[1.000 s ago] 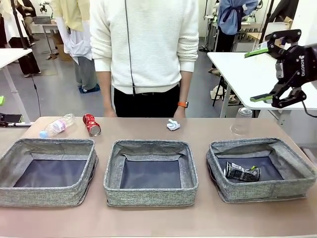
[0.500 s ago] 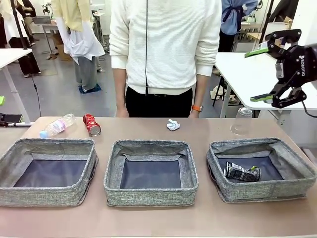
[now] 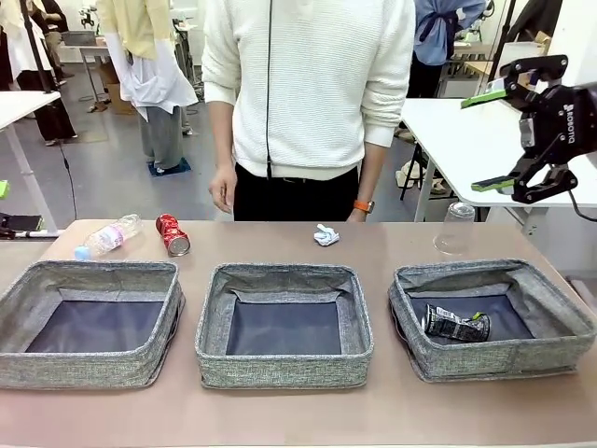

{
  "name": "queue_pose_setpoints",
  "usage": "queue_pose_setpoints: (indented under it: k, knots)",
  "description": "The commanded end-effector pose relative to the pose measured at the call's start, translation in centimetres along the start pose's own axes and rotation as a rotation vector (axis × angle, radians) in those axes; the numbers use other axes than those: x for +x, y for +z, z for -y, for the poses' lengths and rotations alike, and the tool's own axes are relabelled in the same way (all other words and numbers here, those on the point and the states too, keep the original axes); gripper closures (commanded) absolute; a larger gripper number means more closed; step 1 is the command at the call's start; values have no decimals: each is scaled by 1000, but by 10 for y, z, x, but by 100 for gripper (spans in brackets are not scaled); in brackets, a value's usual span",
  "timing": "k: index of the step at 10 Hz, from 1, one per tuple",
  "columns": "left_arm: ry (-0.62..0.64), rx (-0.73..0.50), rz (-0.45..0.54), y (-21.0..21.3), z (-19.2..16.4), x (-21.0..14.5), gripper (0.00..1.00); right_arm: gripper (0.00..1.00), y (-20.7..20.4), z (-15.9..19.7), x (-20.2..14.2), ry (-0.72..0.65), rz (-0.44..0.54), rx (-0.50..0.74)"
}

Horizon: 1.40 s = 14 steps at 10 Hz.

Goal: Sort the waste into the appropriate baskets.
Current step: Pick up the waste item pointed out by the person.

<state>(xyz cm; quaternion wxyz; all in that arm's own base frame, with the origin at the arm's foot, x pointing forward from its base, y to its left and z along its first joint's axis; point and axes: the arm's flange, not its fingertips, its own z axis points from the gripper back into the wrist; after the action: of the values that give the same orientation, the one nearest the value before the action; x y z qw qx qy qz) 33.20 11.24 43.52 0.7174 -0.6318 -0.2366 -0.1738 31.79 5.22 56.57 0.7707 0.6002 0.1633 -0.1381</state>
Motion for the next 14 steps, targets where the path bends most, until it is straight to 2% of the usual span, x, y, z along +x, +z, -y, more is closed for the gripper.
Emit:
queue_pose_setpoints:
  k: [1, 11, 12, 13, 14]
  knots:
    - [-19, -14, 4, 0, 1, 1, 0, 0, -1, -2, 1, 24, -8, 20]
    - [0, 0, 0, 0, 0, 0, 0, 0, -1, -2, 1, 24, -8, 20]
    - [-2, 244, 54, -7, 4, 17, 0, 0, -1, -2, 1, 24, -8, 20]
    - [-62, 490, 53, -12, 9, 35, 0, 0, -1, -2, 1, 24, -8, 20]
    - [-127, 668, 44, -17, 13, 52, 0, 0, -1, -2, 1, 24, -8, 20]
